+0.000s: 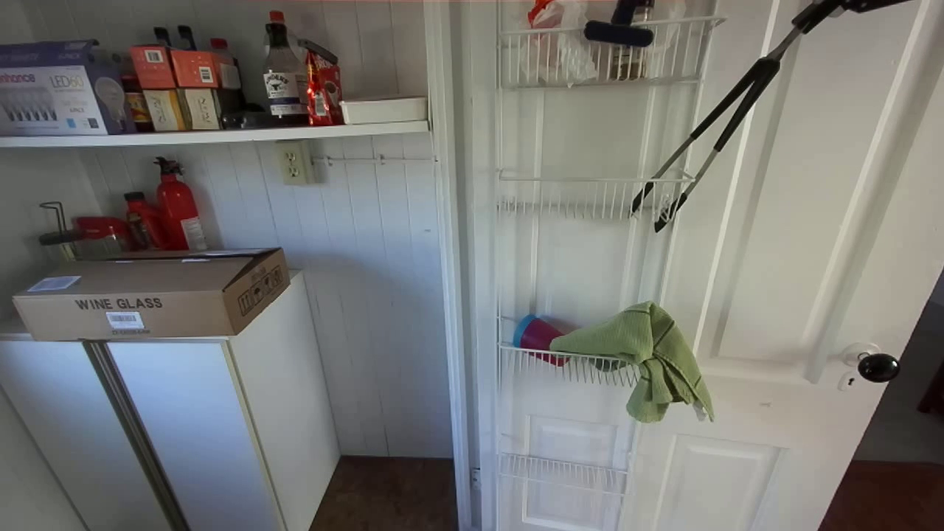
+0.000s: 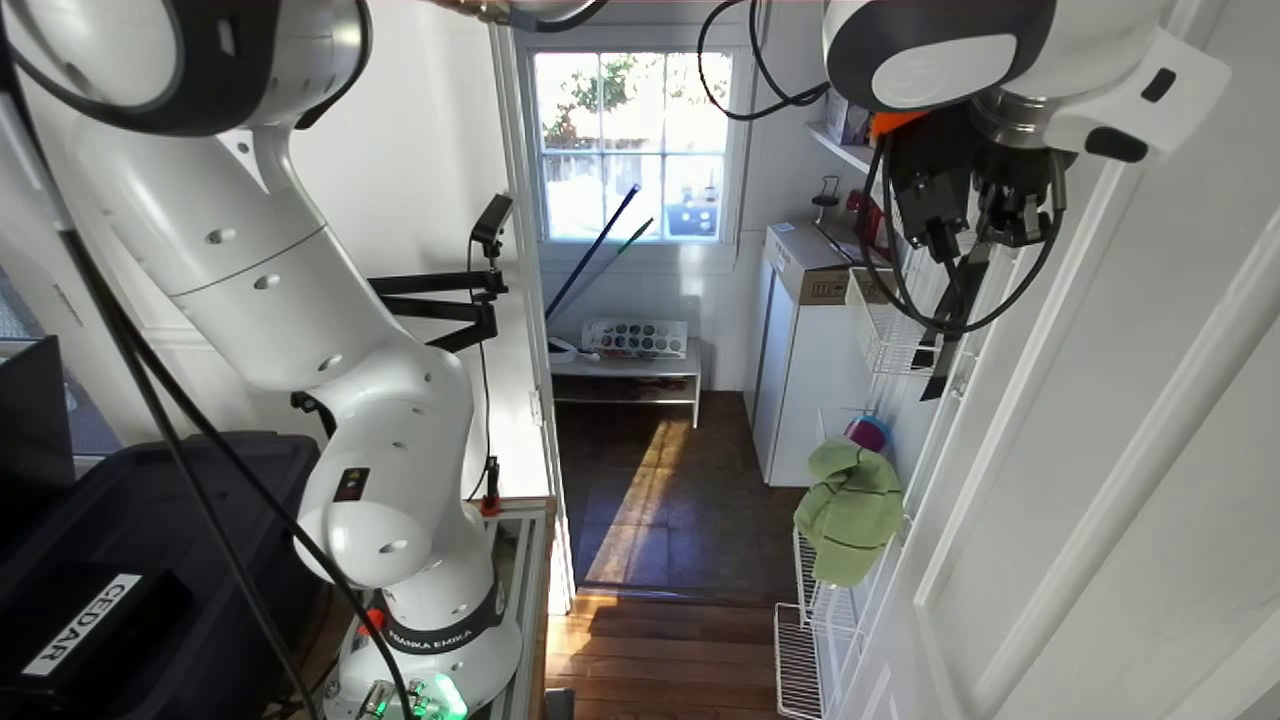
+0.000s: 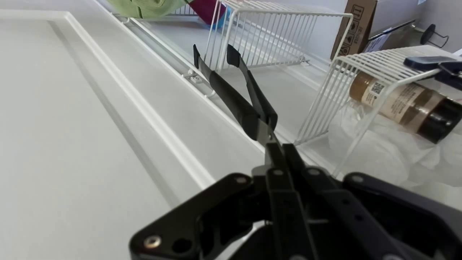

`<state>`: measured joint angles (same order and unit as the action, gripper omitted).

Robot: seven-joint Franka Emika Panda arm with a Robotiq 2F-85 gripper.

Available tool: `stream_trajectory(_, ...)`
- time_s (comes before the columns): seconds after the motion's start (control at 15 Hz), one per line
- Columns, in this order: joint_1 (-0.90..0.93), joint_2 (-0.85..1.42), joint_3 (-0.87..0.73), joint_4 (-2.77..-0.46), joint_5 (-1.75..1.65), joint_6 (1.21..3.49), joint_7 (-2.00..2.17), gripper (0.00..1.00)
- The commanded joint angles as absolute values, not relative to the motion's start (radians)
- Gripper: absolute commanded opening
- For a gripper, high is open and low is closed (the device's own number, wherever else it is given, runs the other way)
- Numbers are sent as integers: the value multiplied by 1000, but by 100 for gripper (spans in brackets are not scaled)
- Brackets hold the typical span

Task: Pick up the tongs from the third white rack from the bottom and hang them on the fourth white rack from the bottom

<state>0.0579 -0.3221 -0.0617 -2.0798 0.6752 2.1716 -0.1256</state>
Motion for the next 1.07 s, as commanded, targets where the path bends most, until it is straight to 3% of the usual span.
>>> stream_trajectory(0.0,49,-327,-63,-2057,668,2138,-109,1)
stream_trajectory(1.0,21,-354,-101,-1951,664,1950,-92,1)
